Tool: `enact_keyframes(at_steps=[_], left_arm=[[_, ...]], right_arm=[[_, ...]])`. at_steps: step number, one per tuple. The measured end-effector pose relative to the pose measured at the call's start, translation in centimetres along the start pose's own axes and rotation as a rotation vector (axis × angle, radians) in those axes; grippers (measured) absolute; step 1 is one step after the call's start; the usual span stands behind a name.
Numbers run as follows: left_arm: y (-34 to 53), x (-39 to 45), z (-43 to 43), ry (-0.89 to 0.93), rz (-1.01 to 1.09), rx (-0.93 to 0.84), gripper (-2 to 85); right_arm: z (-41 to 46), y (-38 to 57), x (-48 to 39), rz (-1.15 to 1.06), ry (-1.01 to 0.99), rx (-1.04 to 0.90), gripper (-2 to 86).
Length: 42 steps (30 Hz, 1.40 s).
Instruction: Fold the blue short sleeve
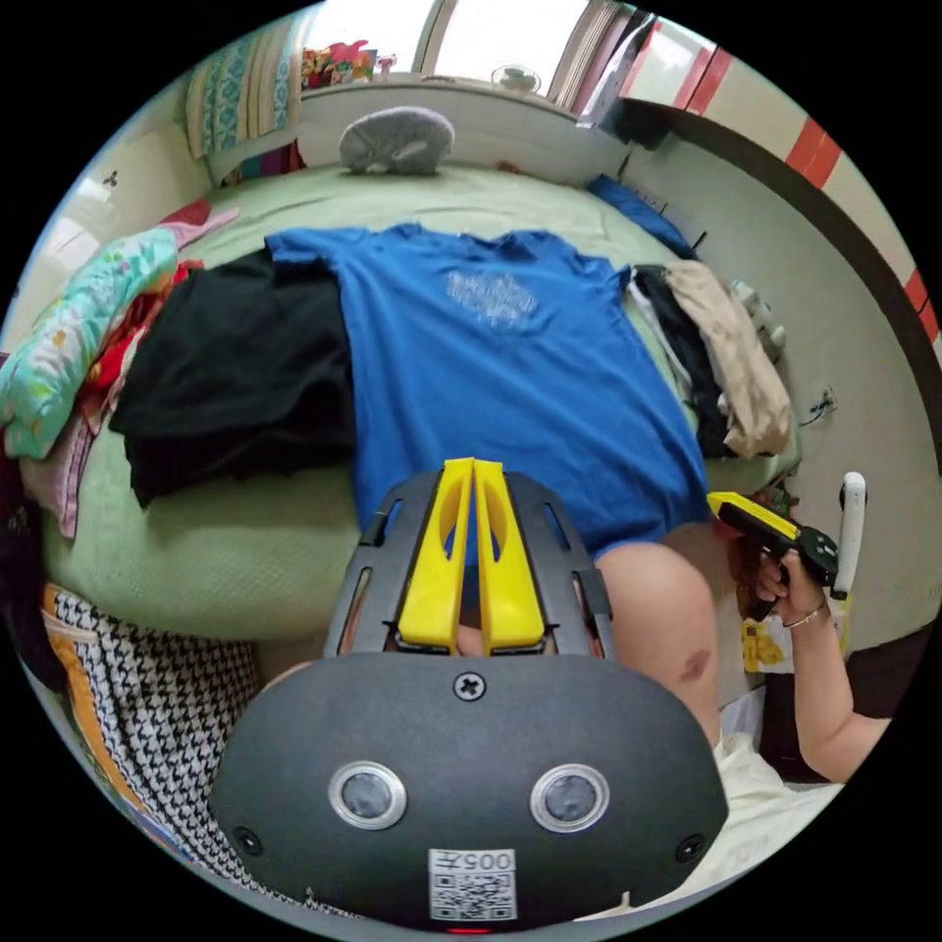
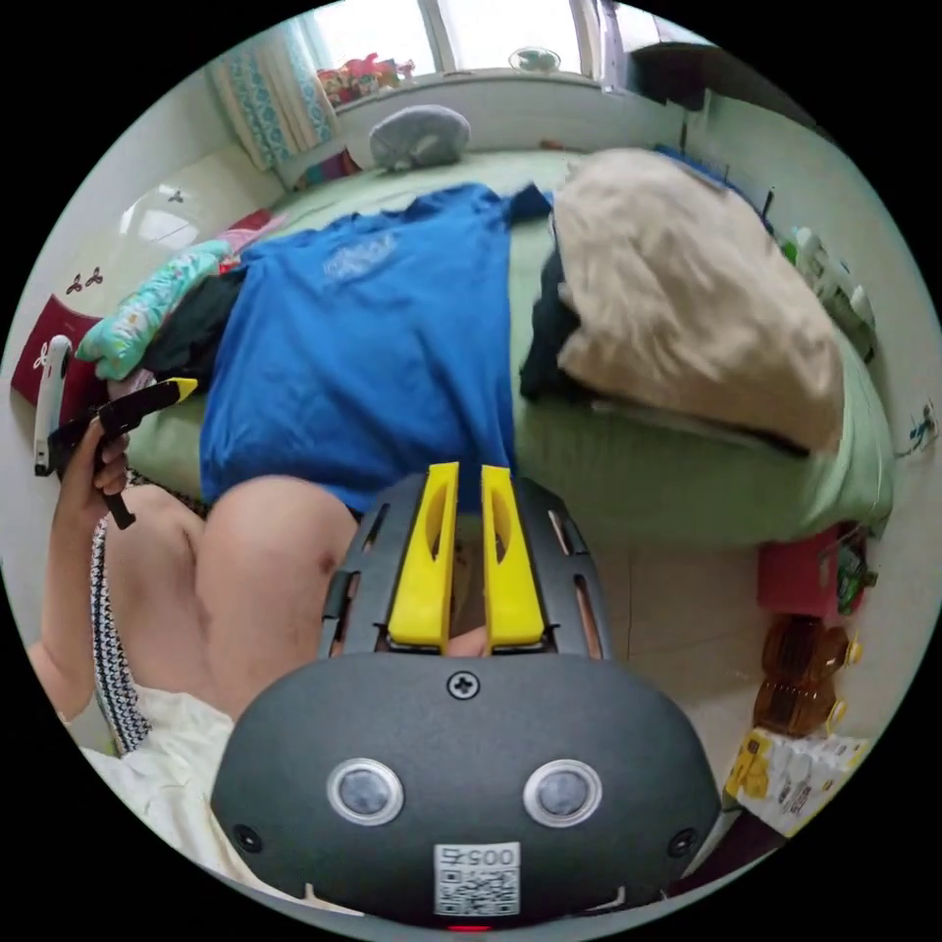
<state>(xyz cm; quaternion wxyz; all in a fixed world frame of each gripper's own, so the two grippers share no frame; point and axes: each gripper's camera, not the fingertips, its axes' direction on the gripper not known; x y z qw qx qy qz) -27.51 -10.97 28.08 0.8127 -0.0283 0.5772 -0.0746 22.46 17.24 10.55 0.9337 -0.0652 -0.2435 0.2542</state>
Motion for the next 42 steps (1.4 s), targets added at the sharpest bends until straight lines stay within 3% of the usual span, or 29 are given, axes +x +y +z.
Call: enact_keyframes(at_steps=[7, 13, 16, 20, 25, 32, 37, 39, 42], left_arm=[[-13.5, -0.8, 3.6, -0.035, -0.005, 0.085, -0.3], [-17.7, -2.1, 8.2, 0.010, -0.021, 0.013, -0.2], [-19.4, -2.6, 7.8, -0.087, 0.008, 0.105, -0.2], [-22.3, -4.4, 8.9, -0.170, -0.048, 0.076, -0.2], [-24.6, -5.3, 9.7, -0.030, -0.095, 0.110, -0.2], [-27.2, -5.2, 11.3, -0.153, -0.012, 0.082, -0.2], [-28.2, -7.5, 11.6, -0.054, -0.054, 0.093, -0.2], [-28.6, -8.3, 11.6, -0.048, -0.074, 0.098, -0.2], [-29.3, -9.2, 12.0, -0.033, -0.091, 0.083, -0.2]], right_arm=[[0.7, -17.5, -2.0, -0.106, 0.032, 0.168, 8.0], [10.2, -33.5, -1.8, -0.125, 0.055, 0.059, 10.9], [14.6, -40.2, -0.1, -0.083, 0.187, 0.044, 10.9], [20.7, -46.9, 3.2, 0.015, 0.285, -0.112, 11.3], [26.5, -49.5, 4.7, 0.084, 0.247, -0.159, 10.9], [28.5, -53.1, 4.2, 0.052, 0.216, -0.106, -0.8], [27.7, -55.5, 5.2, 0.213, 0.265, -0.001, -0.4], [28.5, -55.9, 4.8, 0.209, 0.165, -0.009, 2.2], [29.1, -56.5, 3.2, 0.145, 0.180, -0.061, 6.6]])
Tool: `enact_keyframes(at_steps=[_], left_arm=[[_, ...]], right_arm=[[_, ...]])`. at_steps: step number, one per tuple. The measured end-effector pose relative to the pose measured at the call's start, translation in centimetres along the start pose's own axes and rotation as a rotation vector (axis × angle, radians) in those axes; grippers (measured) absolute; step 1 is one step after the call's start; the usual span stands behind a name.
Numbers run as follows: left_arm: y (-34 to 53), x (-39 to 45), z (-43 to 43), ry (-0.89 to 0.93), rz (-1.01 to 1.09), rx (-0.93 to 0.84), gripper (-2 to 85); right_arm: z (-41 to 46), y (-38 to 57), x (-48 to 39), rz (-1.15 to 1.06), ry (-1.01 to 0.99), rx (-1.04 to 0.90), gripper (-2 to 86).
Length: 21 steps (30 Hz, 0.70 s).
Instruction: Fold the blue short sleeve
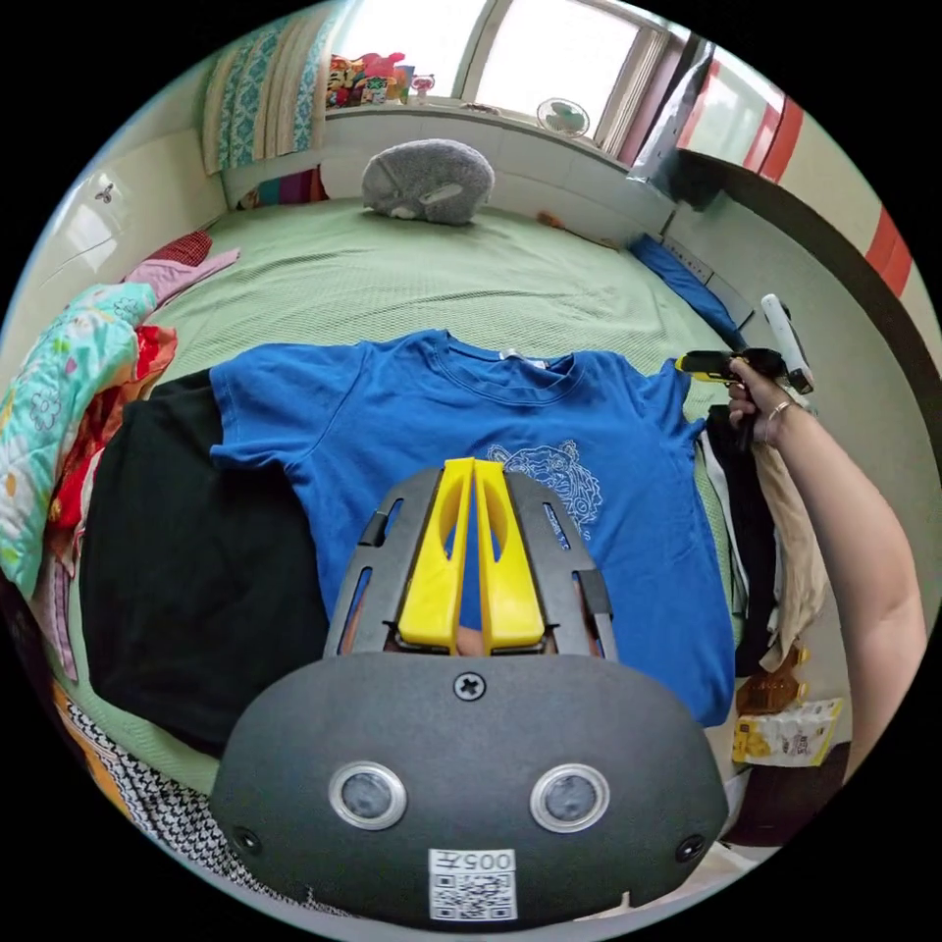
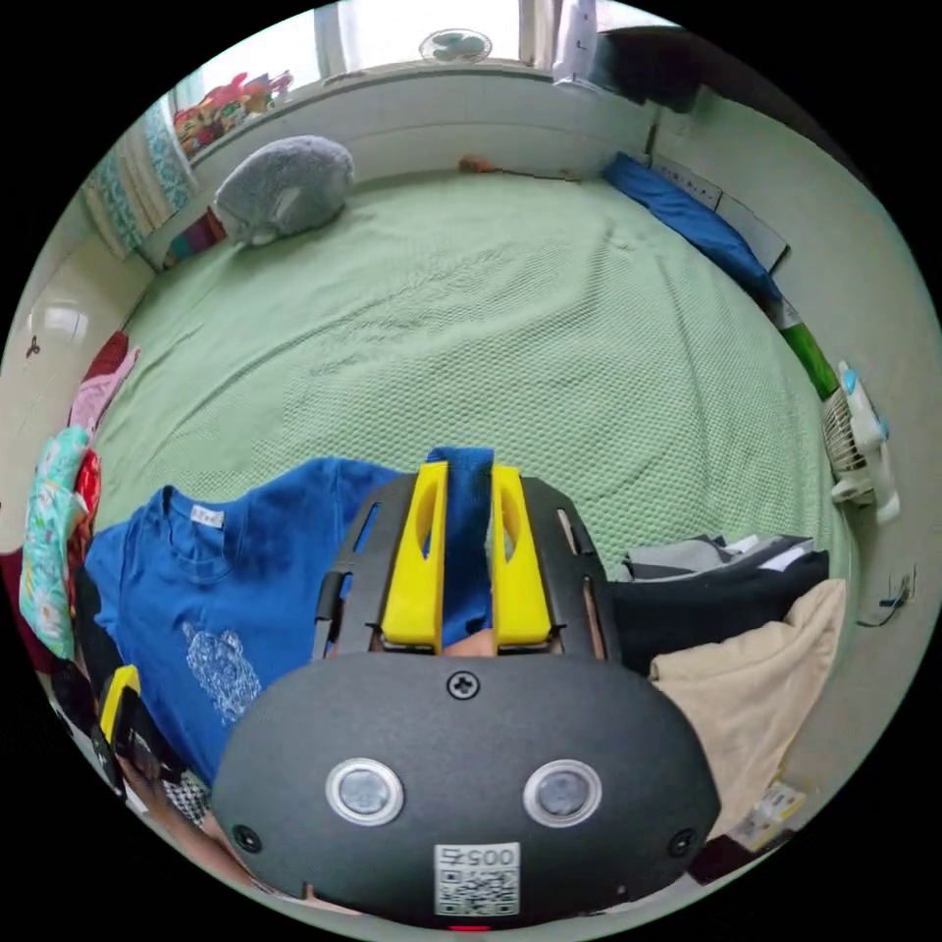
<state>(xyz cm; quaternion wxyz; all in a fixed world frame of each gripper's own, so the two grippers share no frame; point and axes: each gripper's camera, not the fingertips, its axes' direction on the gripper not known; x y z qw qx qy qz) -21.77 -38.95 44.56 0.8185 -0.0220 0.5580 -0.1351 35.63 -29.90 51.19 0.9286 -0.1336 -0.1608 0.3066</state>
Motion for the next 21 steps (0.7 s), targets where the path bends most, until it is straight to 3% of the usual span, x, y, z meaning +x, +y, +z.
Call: enact_keyframes(at_steps=[8, 12, 14, 21], left_arm=[[-1.3, -1.8, 0.7, -0.136, 0.049, 0.012, -0.2], [-1.7, -3.8, 0.8, -0.030, 0.005, 0.015, -0.2], [-1.9, -4.9, 0.9, -0.013, -0.015, 0.022, -0.2], [-2.4, -7.9, 1.0, -0.023, -0.070, 0.033, -0.2]], right_arm=[[-1.7, 1.9, -3.6, -0.128, -0.069, -0.069, 10.3], [1.7, 2.6, -5.4, -0.142, 0.053, -0.166, 10.3], [4.2, 3.0, -5.8, -0.140, 0.134, -0.168, 9.3], [5.4, 4.1, -5.2, -0.026, 0.135, -0.202, -0.5]])
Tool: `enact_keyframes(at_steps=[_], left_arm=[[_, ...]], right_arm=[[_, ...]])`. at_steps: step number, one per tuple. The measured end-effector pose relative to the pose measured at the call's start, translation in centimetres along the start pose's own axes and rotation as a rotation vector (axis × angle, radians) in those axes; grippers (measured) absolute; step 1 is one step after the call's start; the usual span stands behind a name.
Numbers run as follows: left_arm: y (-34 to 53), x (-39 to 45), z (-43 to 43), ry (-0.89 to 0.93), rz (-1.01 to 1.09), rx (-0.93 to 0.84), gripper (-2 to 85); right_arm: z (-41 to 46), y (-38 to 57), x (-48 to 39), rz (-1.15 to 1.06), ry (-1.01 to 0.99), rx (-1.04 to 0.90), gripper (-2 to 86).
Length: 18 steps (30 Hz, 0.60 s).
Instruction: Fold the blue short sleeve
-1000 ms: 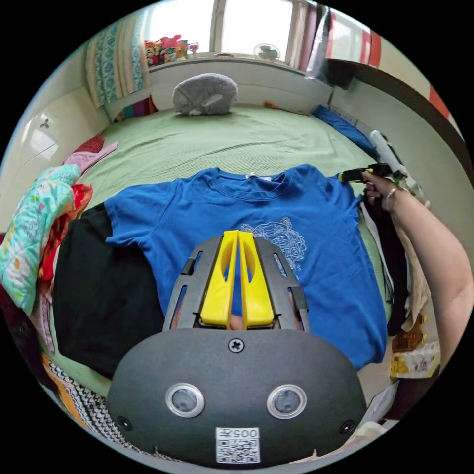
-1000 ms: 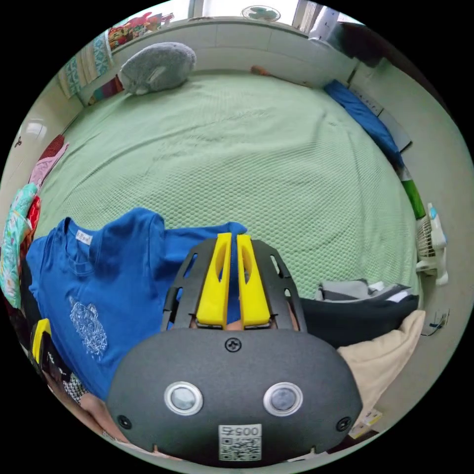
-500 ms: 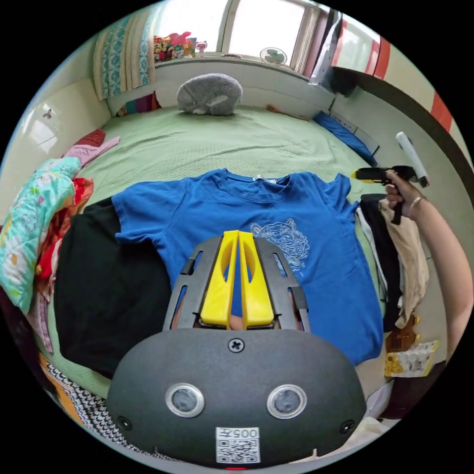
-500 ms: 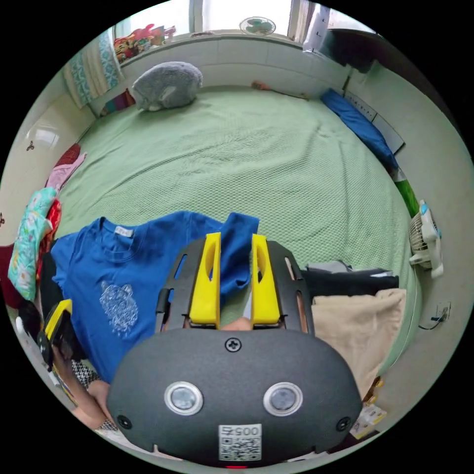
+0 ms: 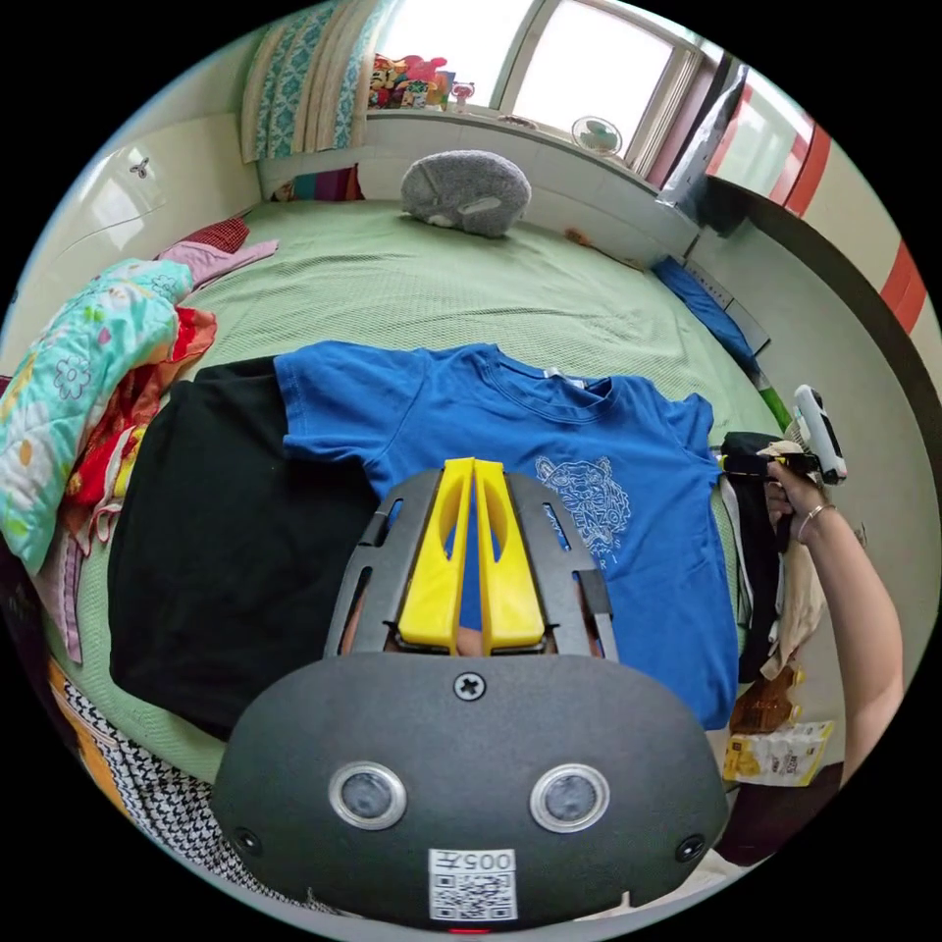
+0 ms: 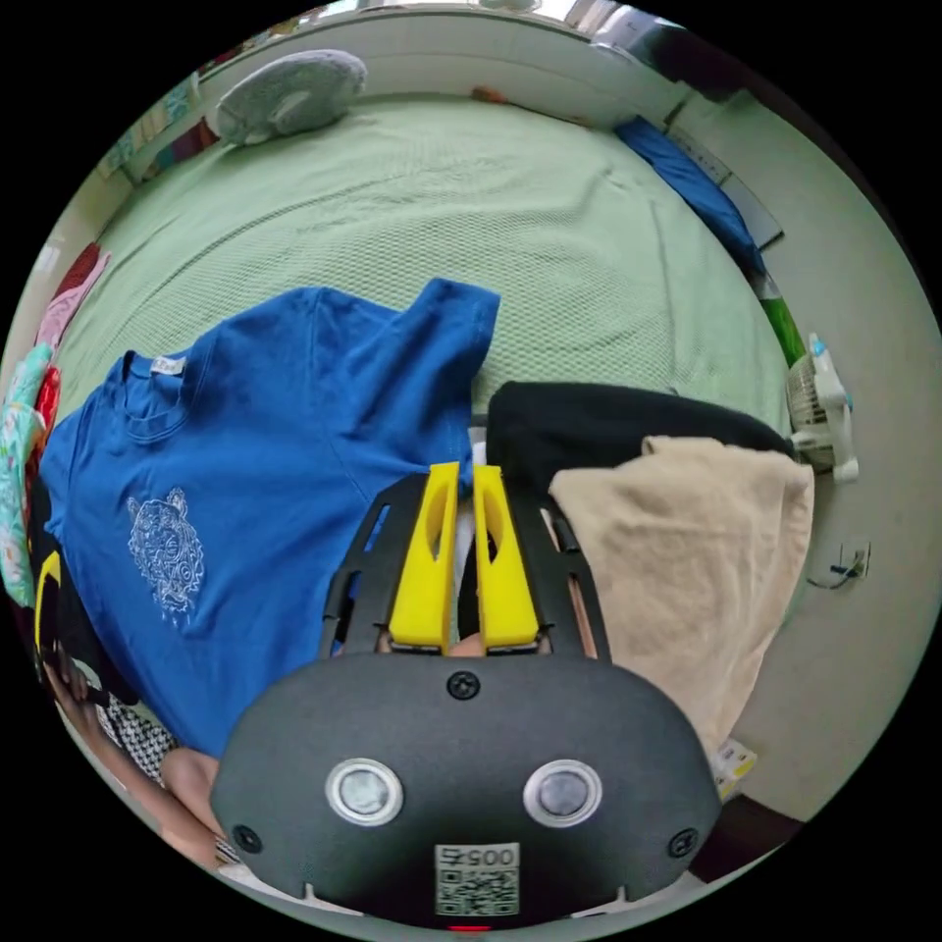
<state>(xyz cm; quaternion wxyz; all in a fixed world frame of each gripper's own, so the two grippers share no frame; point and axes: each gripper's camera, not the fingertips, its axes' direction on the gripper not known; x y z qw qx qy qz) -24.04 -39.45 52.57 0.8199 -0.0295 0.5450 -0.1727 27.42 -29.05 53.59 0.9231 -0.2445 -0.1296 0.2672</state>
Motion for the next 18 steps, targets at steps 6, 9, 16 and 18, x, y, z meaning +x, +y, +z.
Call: enact_keyframes(at_steps=[6, 9, 16, 18], left_arm=[[-0.4, -1.9, 1.0, 0.034, -0.025, -0.017, -0.2], [-0.4, -2.4, 1.2, 0.007, -0.005, -0.024, -0.2], [-0.9, -4.9, 2.4, 0.095, -0.055, -0.067, -0.5], [-0.9, -5.0, 2.7, 0.124, -0.058, -0.083, -0.5]], right_arm=[[0.9, 1.2, -2.4, -0.103, 0.068, 0.016, 3.8], [-0.7, 1.8, -3.4, -0.014, 0.177, 0.064, 4.7], [-6.9, 9.4, -11.9, 0.014, 0.126, 0.330, 5.8], [-7.6, 11.2, -13.4, 0.087, -0.035, 0.336, 3.7]])
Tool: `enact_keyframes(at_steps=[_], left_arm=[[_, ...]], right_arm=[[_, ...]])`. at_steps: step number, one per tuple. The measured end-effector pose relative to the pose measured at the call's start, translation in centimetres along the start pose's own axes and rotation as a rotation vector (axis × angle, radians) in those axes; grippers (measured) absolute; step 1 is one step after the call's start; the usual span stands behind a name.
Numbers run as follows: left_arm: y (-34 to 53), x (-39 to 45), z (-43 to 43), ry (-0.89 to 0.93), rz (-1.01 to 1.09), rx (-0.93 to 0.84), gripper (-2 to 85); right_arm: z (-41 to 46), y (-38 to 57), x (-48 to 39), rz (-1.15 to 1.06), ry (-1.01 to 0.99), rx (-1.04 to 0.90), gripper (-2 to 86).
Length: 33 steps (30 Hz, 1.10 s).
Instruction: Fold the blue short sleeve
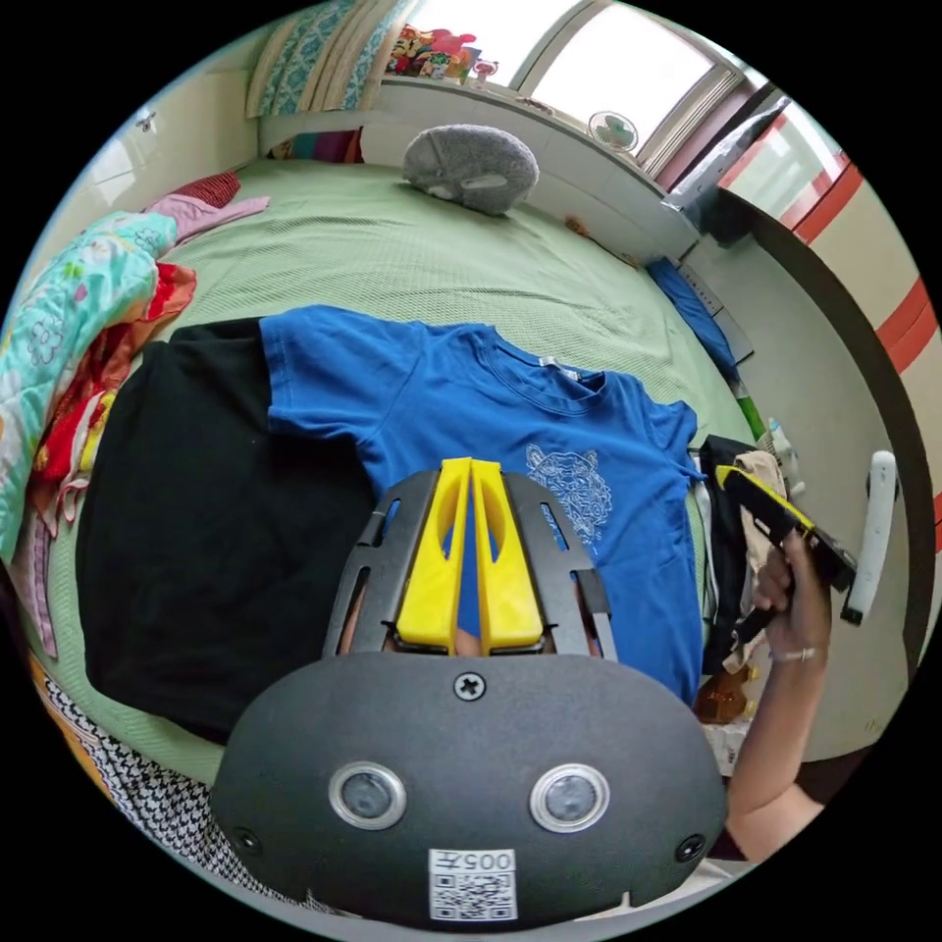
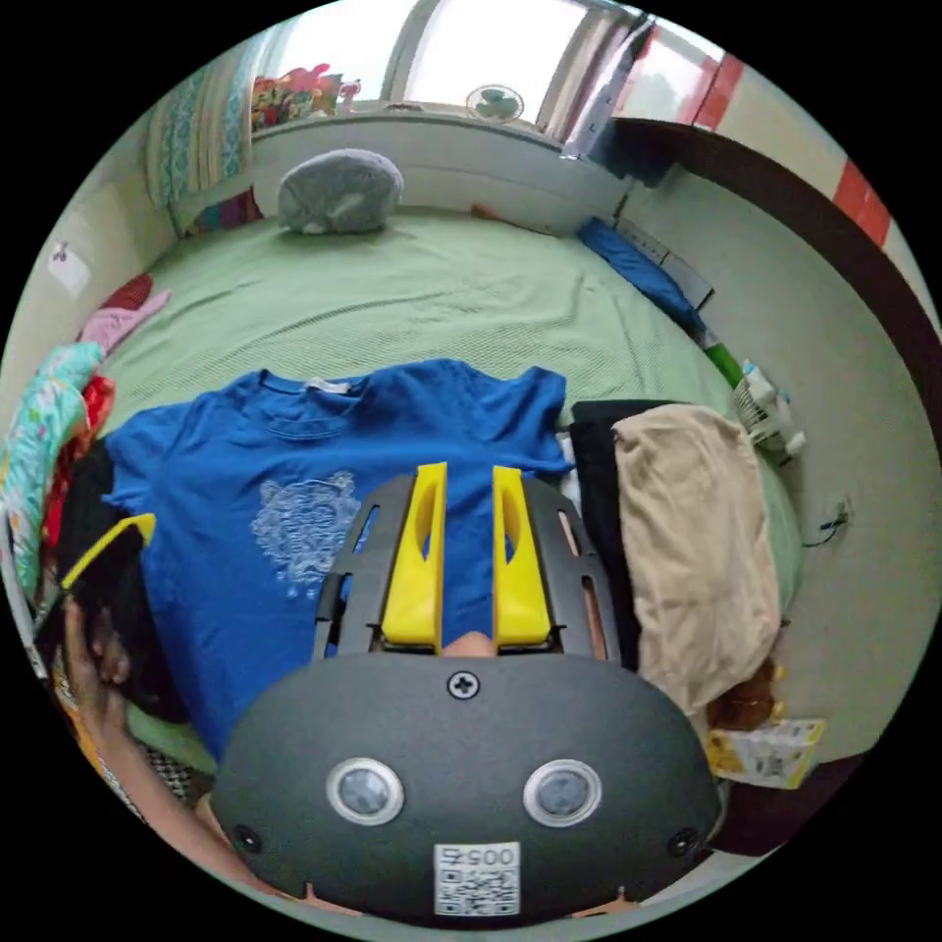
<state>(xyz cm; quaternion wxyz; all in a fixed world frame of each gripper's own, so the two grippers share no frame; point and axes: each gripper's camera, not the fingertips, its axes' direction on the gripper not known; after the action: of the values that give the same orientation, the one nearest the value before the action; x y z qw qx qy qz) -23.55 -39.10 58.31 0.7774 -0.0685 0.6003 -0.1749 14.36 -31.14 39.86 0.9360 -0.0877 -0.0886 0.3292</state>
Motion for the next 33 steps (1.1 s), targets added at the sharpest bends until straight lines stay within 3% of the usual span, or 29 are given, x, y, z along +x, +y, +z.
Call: enact_keyframes(at_steps=[4, 13, 17, 21, 25, 33], left_arm=[[0.4, -0.7, 0.2, 0.004, -0.010, -0.025, -0.6], [2.0, -4.5, -1.5, -0.088, -0.082, 0.022, -0.5], [2.5, -6.0, -2.0, -0.001, -0.153, 0.105, 0.1], [3.3, -6.4, -2.4, -0.108, -0.194, 0.204, 3.9], [4.0, -7.4, -2.4, -0.149, -0.222, 0.234, 8.8], [5.0, -9.2, -3.2, -0.166, -0.232, 0.246, 9.6]], right_arm=[[0.6, 2.1, -3.4, 0.174, -0.173, -0.130, -0.5], [8.4, 6.1, -6.0, -0.031, -0.234, -0.373, -1.0], [7.3, 6.5, -5.9, 0.069, -0.337, -0.295, -1.0], [6.9, 7.1, -8.5, -0.005, -0.304, -0.282, -0.9], [8.0, 8.2, -10.6, -0.072, -0.135, -0.339, -0.9], [8.5, 9.5, -11.7, -0.162, -0.088, -0.352, -1.0]])
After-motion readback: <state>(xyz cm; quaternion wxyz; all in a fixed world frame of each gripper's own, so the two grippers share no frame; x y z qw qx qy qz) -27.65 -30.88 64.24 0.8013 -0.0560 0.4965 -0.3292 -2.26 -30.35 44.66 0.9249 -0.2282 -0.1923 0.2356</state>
